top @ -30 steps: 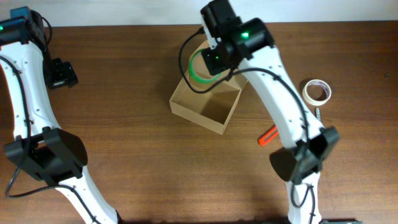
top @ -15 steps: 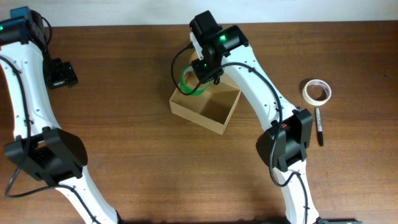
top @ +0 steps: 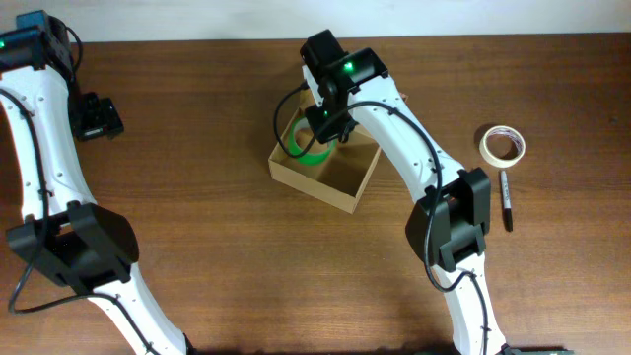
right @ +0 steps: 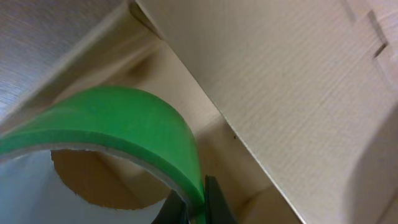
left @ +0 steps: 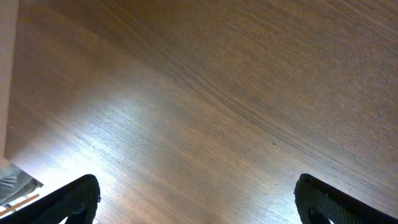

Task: Pack container
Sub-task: 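Carry the green tape with the right gripper and lower into box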

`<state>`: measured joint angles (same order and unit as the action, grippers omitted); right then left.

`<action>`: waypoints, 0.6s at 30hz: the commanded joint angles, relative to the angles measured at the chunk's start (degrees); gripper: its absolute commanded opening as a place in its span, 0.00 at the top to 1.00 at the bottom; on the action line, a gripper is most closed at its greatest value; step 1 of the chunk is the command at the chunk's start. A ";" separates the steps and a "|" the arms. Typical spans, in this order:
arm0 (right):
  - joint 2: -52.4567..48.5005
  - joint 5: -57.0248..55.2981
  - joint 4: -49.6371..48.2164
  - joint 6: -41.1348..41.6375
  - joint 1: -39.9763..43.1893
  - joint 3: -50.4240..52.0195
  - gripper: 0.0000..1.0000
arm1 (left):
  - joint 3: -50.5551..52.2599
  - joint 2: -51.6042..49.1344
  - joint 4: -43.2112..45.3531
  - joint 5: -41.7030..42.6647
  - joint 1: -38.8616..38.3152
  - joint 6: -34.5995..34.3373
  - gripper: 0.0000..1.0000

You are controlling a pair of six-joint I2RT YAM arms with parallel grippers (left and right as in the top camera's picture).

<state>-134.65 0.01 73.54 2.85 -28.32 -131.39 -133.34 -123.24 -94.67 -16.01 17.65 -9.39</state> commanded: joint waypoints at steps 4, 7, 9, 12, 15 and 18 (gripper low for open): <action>-0.79 -1.11 -2.51 0.55 0.20 3.98 0.96 | 0.24 0.04 0.13 0.35 0.26 0.50 0.00; -0.79 -1.14 -3.78 0.55 0.22 5.01 0.97 | 0.24 0.04 0.11 0.35 0.26 0.50 0.00; -0.79 -1.11 -4.81 0.57 0.22 5.60 0.96 | 0.24 0.04 0.11 0.35 0.26 0.50 0.00; -0.79 -1.11 -6.27 0.57 0.22 6.75 0.96 | 0.24 0.04 0.13 0.35 0.26 0.50 0.00; -0.79 -1.11 -7.67 0.59 0.22 8.48 0.96 | 0.24 0.04 0.13 0.35 0.26 0.50 0.00; -0.79 -1.14 -8.76 0.59 0.26 9.68 0.96 | 0.24 0.04 0.13 0.35 0.26 0.50 0.00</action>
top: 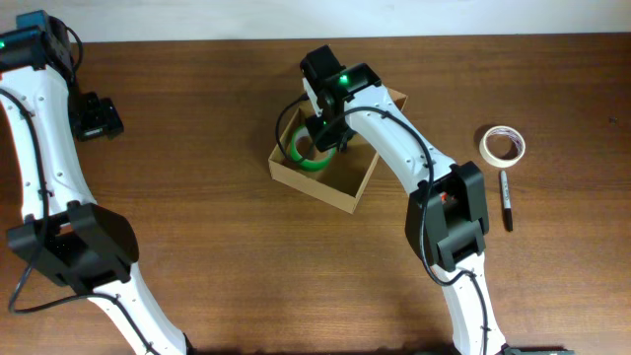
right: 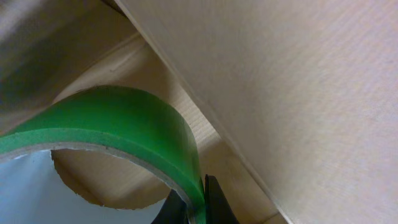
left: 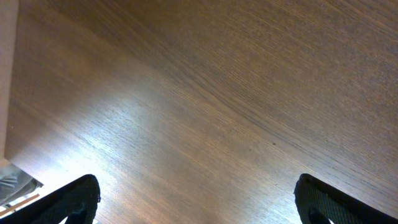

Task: Pack container
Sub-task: 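Carry the green tape with the right gripper and lower into box, then open the right gripper and lift away from the box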

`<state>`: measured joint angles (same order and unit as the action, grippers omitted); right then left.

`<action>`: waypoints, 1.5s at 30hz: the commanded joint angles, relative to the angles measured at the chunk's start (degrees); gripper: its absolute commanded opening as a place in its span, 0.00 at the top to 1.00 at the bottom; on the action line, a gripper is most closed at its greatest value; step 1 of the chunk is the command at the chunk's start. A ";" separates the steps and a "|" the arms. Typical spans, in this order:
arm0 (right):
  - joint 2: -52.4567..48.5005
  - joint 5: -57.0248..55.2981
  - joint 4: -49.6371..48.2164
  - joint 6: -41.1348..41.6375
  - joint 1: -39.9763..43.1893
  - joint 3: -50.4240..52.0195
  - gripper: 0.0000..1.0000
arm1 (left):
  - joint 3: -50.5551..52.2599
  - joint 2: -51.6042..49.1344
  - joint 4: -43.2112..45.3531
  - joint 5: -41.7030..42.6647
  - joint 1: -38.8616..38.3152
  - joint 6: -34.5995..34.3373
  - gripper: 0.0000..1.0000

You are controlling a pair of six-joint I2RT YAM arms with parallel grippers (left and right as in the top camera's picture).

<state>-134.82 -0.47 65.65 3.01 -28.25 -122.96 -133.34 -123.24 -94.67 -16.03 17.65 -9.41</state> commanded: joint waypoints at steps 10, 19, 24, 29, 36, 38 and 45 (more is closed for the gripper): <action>-0.61 -0.87 -2.51 0.44 0.20 2.23 0.59 | 0.24 0.04 0.13 0.37 0.26 0.52 0.00; 1.01 -1.73 1.53 0.37 0.13 -0.83 0.64 | 0.24 0.04 0.13 0.37 0.26 0.52 0.00; 9.90 -6.03 7.52 0.20 0.02 -9.22 0.59 | 0.24 0.04 0.13 0.37 0.26 0.52 0.00; 19.30 -20.00 13.90 -0.04 0.04 -15.23 0.38 | 0.24 0.04 0.13 0.37 0.26 0.52 0.00; 30.49 -29.55 22.18 9.35 4.68 -16.13 0.25 | 0.24 0.04 0.13 0.37 0.26 0.52 0.00; 31.47 -29.03 25.18 13.18 9.22 -16.13 0.23 | 0.24 0.04 0.13 0.37 0.26 0.52 0.00; 31.28 -14.84 26.93 14.01 32.06 -9.86 0.20 | 0.24 0.04 0.13 0.37 0.26 0.52 0.00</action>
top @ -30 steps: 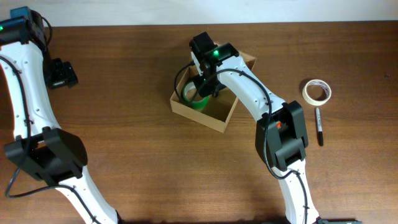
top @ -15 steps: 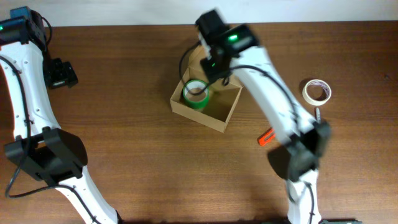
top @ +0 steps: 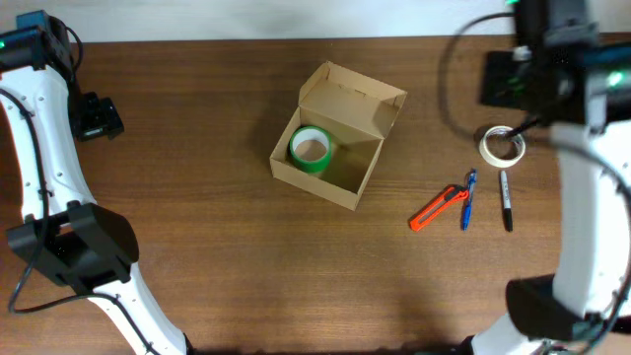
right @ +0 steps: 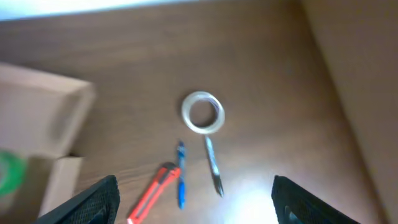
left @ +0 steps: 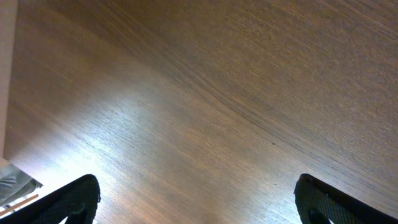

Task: Pack container
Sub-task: 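Open the right gripper and lift away from the box, then grasp the white masking tape roll with the right gripper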

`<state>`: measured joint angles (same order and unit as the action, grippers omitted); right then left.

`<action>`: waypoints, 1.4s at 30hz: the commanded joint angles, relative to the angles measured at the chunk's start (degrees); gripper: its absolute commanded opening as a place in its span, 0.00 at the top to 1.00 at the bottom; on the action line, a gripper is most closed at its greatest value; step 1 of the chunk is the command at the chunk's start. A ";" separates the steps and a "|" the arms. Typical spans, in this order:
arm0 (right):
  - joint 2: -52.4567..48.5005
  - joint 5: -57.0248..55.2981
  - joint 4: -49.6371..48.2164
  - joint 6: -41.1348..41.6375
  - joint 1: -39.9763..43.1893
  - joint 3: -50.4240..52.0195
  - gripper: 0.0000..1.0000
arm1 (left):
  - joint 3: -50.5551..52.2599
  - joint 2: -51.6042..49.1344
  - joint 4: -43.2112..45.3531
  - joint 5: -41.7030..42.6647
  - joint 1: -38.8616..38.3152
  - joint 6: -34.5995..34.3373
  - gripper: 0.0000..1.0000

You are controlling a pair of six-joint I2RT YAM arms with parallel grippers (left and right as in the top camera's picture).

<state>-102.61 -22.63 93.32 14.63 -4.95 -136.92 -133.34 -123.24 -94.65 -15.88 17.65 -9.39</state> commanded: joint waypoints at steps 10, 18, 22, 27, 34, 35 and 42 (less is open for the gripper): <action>-0.94 21.27 -23.21 2.40 24.70 36.70 0.16 | 0.24 0.04 0.11 0.22 0.26 0.50 0.00; -1.22 21.57 -41.81 6.64 24.92 54.95 0.11 | 0.24 0.04 0.11 0.22 0.26 0.50 0.00; -3.02 21.55 -46.58 7.39 24.92 56.11 0.13 | 0.24 0.04 0.11 0.22 0.26 0.50 0.00; -6.36 20.31 -50.42 9.90 24.96 56.11 0.17 | 0.24 0.04 0.09 0.22 0.26 0.50 0.00; -11.47 19.21 -53.81 11.41 24.98 56.11 0.26 | 0.24 0.04 0.11 0.22 0.26 0.50 0.00; -12.09 19.15 -54.23 11.41 24.98 56.11 0.26 | 0.24 0.04 0.11 0.22 0.26 0.50 0.00; -14.62 18.78 -56.92 12.07 26.05 56.11 0.30 | 0.24 0.04 0.09 0.22 0.26 0.50 0.00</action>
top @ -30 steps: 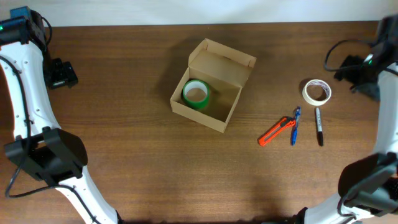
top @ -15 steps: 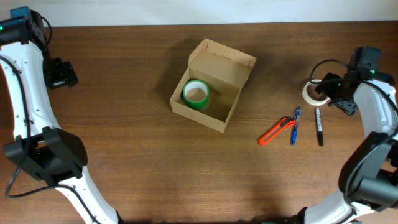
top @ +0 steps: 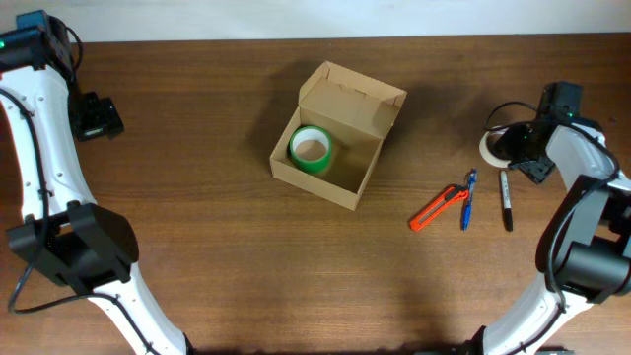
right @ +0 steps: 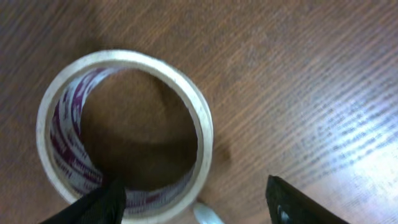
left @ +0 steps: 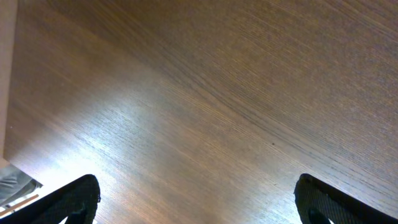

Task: Pack container
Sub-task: 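Grasp the white masking tape roll with the right gripper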

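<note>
An open cardboard box (top: 347,176) stands mid-table with a green tape roll (top: 312,148) lying flat in its left end. A white tape roll (top: 490,148) lies at the far right; its rim (right: 204,127) fills the right wrist view. My right gripper (top: 517,150) is low over that roll and open (right: 196,202), one finger over the hole, the other outside the wall. My left gripper (top: 99,118) hangs open (left: 196,199) over bare wood at the far left.
A black marker (top: 506,200), a blue pen (top: 468,212) and an orange box cutter (top: 439,207) lie in front of the white roll. The box's lid flap (top: 353,99) stands up at the back.
My right gripper was high over the right side of the table and is now down at the white tape roll, still open. The left arm has not moved.
My right gripper was shut on the green tape roll inside the box, then held it lower against the box floor. Later the green roll lay loose in the box and the gripper was open high over the right side. Now it straddles the white roll's wall.
</note>
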`<state>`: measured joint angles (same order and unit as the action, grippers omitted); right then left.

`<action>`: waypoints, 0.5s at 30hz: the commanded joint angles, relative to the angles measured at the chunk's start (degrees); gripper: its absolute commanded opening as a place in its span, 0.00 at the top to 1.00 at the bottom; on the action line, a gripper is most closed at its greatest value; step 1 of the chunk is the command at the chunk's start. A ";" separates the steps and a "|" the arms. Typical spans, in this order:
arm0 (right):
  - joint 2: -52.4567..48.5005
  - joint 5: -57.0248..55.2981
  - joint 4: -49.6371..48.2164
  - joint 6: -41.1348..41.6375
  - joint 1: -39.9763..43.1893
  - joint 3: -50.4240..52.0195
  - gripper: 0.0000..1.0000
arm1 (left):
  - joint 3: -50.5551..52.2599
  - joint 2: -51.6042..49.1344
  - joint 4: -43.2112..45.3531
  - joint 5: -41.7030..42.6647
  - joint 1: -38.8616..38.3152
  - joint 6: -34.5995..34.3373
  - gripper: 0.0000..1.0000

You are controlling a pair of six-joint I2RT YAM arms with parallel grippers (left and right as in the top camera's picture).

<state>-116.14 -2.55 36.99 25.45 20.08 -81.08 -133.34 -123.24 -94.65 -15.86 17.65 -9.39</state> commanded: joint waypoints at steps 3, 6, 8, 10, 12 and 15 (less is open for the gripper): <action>-2.12 -1.31 -0.87 2.08 1.68 0.26 0.36 | 0.24 0.04 0.09 0.20 0.26 0.50 0.00; -3.08 -1.33 -0.90 2.10 2.10 0.26 0.41 | 0.24 0.04 0.11 0.20 0.26 0.50 0.00; -3.65 -1.36 -1.09 2.10 2.19 0.26 0.42 | 0.24 0.04 0.11 0.20 0.26 0.50 0.00; -4.02 -1.36 -1.33 2.10 2.19 0.26 0.43 | 0.24 0.04 0.09 0.20 0.26 0.50 0.00; -4.31 -1.33 -1.40 2.54 2.19 0.26 0.48 | 0.24 0.04 0.09 0.20 0.26 0.50 0.00; -4.57 -1.33 -1.49 2.69 2.19 0.26 0.64 | 0.24 0.04 0.11 0.20 0.26 0.50 0.00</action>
<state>-119.48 -3.38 35.64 26.89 22.00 -81.10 -133.34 -123.24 -94.63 -15.86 17.65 -9.39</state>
